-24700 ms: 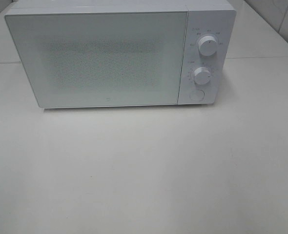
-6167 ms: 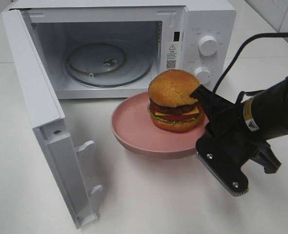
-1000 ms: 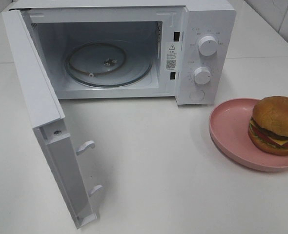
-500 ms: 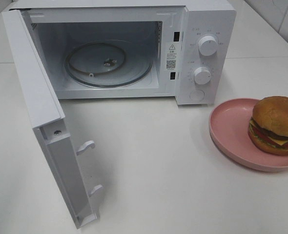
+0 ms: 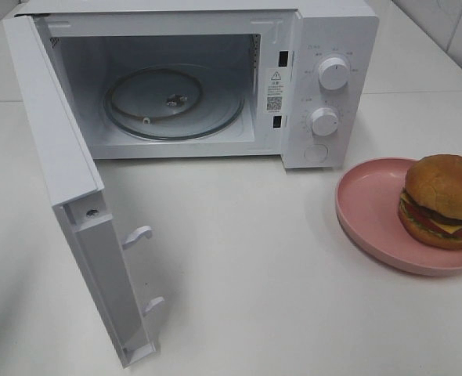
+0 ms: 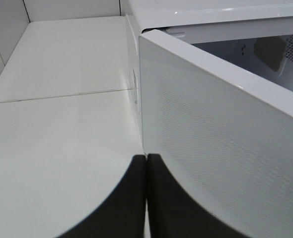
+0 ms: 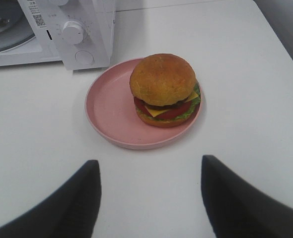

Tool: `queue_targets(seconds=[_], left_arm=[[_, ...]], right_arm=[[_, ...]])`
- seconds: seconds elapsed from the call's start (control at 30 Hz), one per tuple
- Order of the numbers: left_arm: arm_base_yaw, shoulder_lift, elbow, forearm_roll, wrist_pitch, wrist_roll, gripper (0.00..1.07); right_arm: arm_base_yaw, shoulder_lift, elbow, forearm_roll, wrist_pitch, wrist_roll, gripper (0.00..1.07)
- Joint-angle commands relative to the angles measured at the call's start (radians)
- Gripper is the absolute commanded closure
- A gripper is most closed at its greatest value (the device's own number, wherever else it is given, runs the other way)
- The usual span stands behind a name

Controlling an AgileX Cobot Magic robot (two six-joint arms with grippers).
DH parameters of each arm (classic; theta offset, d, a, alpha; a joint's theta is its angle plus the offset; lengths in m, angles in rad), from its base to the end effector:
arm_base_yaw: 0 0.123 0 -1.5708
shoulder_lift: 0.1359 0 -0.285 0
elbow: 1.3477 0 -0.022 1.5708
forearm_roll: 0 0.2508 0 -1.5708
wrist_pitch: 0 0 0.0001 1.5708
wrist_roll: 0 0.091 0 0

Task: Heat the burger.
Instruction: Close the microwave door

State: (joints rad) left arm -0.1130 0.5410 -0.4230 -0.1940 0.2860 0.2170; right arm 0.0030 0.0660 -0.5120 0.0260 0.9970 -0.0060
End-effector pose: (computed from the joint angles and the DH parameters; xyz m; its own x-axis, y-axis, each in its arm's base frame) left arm 0.1144 -0.0180 0.2878 -0.2996 0.0648 -0.9519 0.1733 0.9848 0.0125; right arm 0.0069 0.0020 0.2858 -0.4474 0.0068 -0.8943 -0.0189 0.9997 0.0170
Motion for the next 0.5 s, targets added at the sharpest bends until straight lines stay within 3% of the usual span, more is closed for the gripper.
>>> queue_targets(seconds=[0.03, 0.4, 0.47, 0.5], left_arm=[[0.001, 0.135, 0.004, -0.008, -0.122, 0.001, 1.06], [-0.015, 0.518, 0.002, 0.001, -0.453, 0.0, 1.06], [-0.041, 0.572, 0.002, 0.029, -0.525, 0.0, 1.06], [-0.078, 0.619, -0.001, 0.089, -0.586, 0.0, 1.06]], right_arm=[[-0.004, -0.007, 0.003, 0.0, 0.0, 0.0, 0.49], [-0.004, -0.101, 0.003, 0.0, 0.001, 0.0, 0.49], [-0.004, -0.093, 0.002, 0.0, -0.003, 0.0, 0.49], [-0.004, -0.096, 0.002, -0.001, -0.001, 0.0, 0.49]])
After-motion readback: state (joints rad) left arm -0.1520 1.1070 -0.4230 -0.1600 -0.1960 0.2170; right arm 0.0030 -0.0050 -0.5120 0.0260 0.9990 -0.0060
